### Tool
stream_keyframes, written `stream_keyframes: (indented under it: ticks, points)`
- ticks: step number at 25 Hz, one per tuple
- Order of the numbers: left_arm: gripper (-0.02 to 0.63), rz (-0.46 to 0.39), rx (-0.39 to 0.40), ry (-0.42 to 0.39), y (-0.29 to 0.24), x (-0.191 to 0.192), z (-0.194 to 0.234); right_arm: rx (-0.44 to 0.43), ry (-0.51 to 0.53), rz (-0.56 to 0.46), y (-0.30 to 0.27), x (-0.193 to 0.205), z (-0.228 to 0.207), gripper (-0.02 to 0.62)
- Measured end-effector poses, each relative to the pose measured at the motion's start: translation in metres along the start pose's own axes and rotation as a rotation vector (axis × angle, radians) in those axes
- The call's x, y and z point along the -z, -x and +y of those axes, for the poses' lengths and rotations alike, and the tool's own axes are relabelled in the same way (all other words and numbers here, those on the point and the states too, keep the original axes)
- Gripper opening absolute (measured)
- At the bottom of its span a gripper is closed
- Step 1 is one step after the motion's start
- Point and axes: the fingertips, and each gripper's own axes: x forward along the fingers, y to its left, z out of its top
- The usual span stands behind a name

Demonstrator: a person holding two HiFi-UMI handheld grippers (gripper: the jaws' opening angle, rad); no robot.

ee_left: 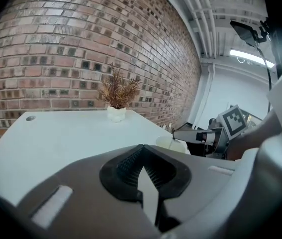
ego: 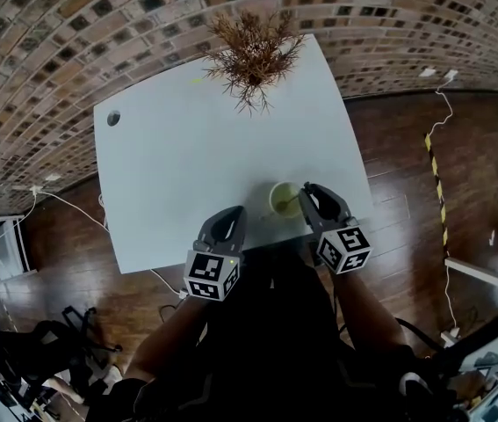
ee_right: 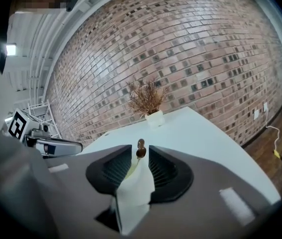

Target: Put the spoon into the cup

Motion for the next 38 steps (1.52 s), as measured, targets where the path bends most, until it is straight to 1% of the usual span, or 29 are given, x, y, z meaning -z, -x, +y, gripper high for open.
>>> stream_keyframes:
  ticks: [4,7,10,13,16,19,21,24,25,27,28,30,32,34,36,37,38]
  points:
    - [-0.006,-0.019,-0.004,-0.01,0.007,-0.007,-0.001,-0.007,0.015,-0.016,0.008,-0.008,0.003,0.128]
    - [-0.006,-0.042,-0.011,-0.01,0.017,-0.015,-0.003,-0.011,0.018,-0.055,0.02,-0.024,0.006,0.129]
    - [-0.006,-0.064,-0.024,-0.008,0.026,-0.021,-0.008,-0.036,0.023,-0.102,0.031,-0.043,0.01,0.129]
    - [-0.006,-0.081,-0.036,0.004,0.038,-0.025,-0.018,-0.067,0.041,-0.132,0.043,-0.058,0.017,0.109]
    - [-0.006,-0.098,-0.055,0.004,0.051,-0.027,-0.032,-0.071,0.065,-0.123,0.055,-0.066,0.021,0.105]
    - [-0.006,-0.112,-0.077,-0.001,0.061,-0.03,-0.043,-0.098,0.055,-0.13,0.063,-0.075,0.027,0.085]
    - [-0.006,-0.139,-0.09,-0.016,0.069,-0.036,-0.047,-0.129,0.047,-0.143,0.065,-0.082,0.034,0.065]
    - [-0.006,-0.179,-0.108,-0.05,0.091,-0.041,-0.05,-0.177,0.062,-0.144,0.068,-0.086,0.053,0.034]
    - [-0.006,-0.183,-0.117,-0.049,0.1,-0.041,-0.05,-0.186,0.065,-0.143,0.072,-0.086,0.06,0.02]
    - [-0.006,-0.196,-0.138,-0.033,0.114,-0.042,-0.044,-0.184,0.08,-0.15,0.078,-0.088,0.071,0.008]
    - [-0.006,-0.208,-0.151,-0.038,0.12,-0.045,-0.041,-0.179,0.094,-0.15,0.079,-0.089,0.077,0.008]
    - [-0.006,-0.222,-0.165,-0.1,0.133,-0.047,-0.04,-0.17,0.119,-0.144,0.082,-0.087,0.089,0.008]
    - [-0.006,-0.228,-0.146,-0.154,0.149,-0.046,-0.046,-0.169,0.114,-0.144,0.088,-0.084,0.105,0.008]
    - [-0.006,-0.252,-0.131,-0.168,0.17,-0.047,-0.05,-0.178,0.116,-0.153,0.095,-0.083,0.124,0.008]
    - [-0.006,-0.273,-0.141,-0.186,0.19,-0.048,-0.05,-0.184,0.136,-0.149,0.103,-0.078,0.141,0.008]
    - [-0.006,-0.276,-0.138,-0.176,0.2,-0.046,-0.05,-0.182,0.141,-0.144,0.108,-0.075,0.148,0.008]
    - [-0.006,-0.274,-0.127,-0.148,0.208,-0.044,-0.049,-0.181,0.142,-0.143,0.114,-0.072,0.155,0.008]
